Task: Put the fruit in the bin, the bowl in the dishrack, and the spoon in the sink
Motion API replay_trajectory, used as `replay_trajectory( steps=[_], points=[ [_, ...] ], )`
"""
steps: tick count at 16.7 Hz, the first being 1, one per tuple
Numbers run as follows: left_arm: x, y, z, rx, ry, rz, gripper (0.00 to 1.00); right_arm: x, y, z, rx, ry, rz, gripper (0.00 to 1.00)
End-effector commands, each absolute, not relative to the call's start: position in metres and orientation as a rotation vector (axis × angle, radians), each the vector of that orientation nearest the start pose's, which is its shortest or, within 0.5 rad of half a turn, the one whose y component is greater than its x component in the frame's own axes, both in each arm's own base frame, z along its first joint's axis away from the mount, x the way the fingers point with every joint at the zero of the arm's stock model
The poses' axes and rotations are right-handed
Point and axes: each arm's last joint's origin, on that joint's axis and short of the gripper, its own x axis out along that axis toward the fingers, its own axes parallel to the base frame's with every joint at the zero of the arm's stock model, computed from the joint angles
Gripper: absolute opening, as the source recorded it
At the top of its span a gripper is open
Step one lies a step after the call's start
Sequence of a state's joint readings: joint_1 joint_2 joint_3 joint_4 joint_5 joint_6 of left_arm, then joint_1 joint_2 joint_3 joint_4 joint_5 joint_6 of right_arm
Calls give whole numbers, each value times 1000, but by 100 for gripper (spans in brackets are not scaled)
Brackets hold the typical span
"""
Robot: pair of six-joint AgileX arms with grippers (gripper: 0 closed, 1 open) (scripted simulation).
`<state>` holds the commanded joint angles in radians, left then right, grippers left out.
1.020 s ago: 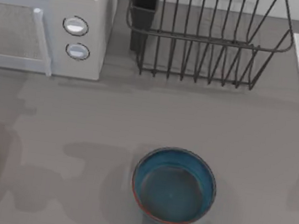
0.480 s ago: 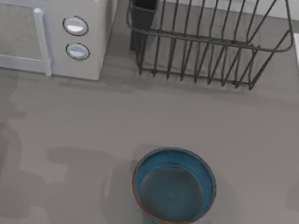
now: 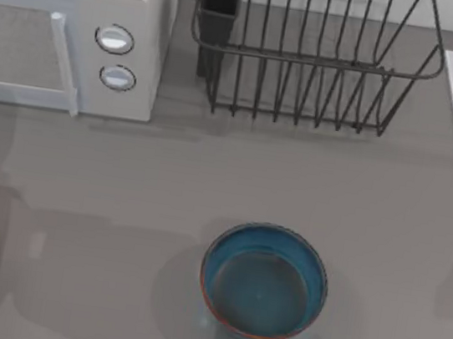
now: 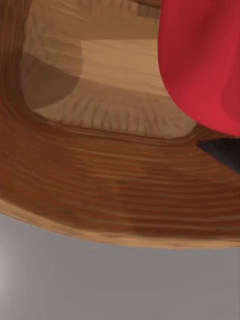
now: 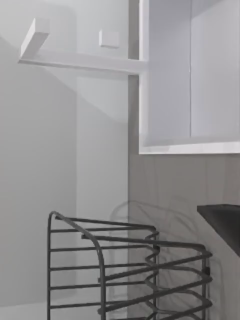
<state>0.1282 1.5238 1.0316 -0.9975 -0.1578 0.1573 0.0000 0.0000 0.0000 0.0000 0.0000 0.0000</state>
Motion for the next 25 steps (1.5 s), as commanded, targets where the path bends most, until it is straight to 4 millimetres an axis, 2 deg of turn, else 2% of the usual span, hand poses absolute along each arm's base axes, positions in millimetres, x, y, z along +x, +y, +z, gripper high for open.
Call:
replay_trajectory(
  steps=[3, 16, 25],
  points=[
    [263, 40, 202, 148, 1509, 113, 0, 106, -1, 160, 0, 0, 0, 100],
    [263, 40, 202, 148, 1509, 113, 98, 106, -1, 160, 0, 0, 0, 100],
    [263, 40, 203, 149, 1508, 113, 100, 106, -1, 160, 0, 0, 0, 100]
  ],
)
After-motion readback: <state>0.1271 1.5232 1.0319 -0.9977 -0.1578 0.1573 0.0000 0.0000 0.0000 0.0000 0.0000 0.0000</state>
